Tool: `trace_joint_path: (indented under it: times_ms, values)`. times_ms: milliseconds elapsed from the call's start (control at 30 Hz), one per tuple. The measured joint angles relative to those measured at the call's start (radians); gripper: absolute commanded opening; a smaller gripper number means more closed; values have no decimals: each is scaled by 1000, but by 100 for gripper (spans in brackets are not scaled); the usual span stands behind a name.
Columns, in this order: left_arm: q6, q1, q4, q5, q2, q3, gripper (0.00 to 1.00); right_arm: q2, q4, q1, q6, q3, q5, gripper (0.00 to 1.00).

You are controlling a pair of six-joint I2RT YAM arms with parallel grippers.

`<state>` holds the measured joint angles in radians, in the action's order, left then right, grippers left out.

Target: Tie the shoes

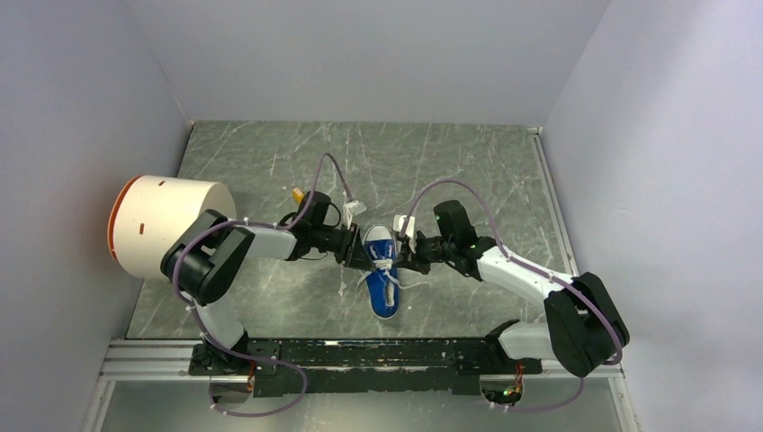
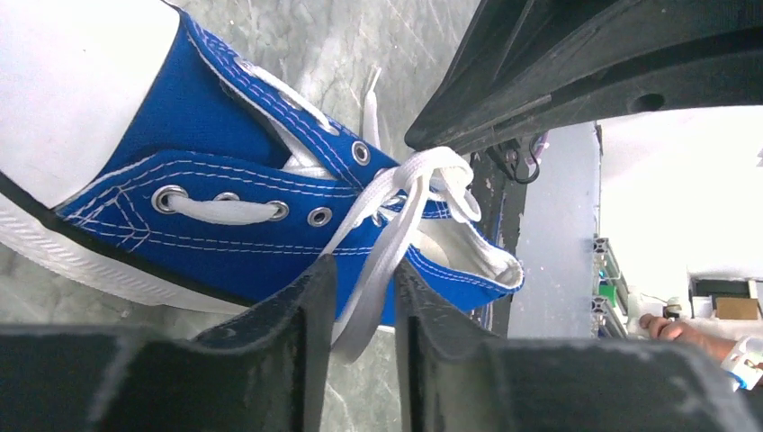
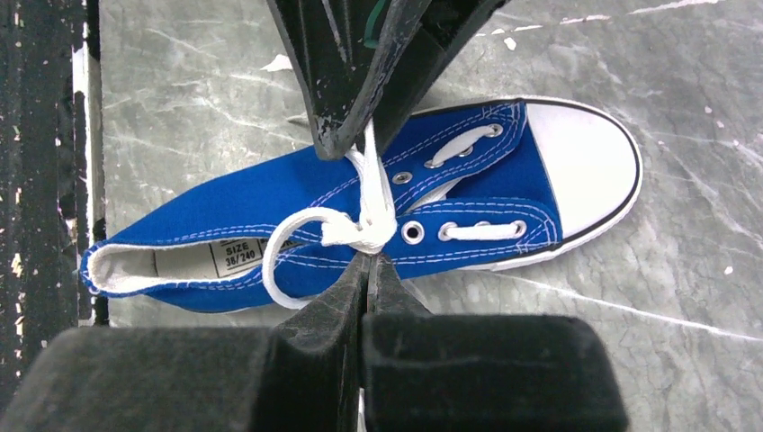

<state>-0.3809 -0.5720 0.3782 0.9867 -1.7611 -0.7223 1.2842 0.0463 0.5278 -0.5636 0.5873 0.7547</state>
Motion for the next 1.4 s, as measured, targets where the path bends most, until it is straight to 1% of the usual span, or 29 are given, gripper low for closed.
trace_joint_path:
  times_ms: [67, 133, 167, 300, 467, 633, 800, 1000, 1100, 1233, 1400]
  values:
    - [11, 7, -19, 0, 1, 0, 15, 0, 11, 0, -3, 0, -4, 0]
    - [24, 11, -35, 0, 3, 0, 7, 0, 21, 0, -6, 0, -7, 0]
    - [31, 13, -42, -1, 3, 0, 5, -1, 31, 0, -10, 0, -11, 0]
    - [40, 15, -66, -6, 19, 0, 5, -9, 80, 0, -6, 11, -31, 0]
    - [60, 15, -108, -16, 75, 1, 5, -4, 200, 6, 10, 93, -62, 0]
    - [92, 15, -189, -45, 146, 14, 5, 39, 305, 16, 32, 168, -92, 0]
    - [111, 15, -267, -81, 152, 22, 5, 98, 403, 16, 47, 226, -116, 0]
    - [112, 15, -304, -113, 166, 47, 5, 142, 496, 17, 75, 283, -149, 0]
    - [111, 15, -315, -127, 180, 52, 5, 141, 499, 14, 117, 286, -199, 0]
    - [100, 15, -324, -135, 187, 52, 5, 140, 450, -4, 222, 286, -274, 0]
    - [92, 15, -381, -147, 187, 52, 5, 151, 379, -19, 356, 276, -279, 0]
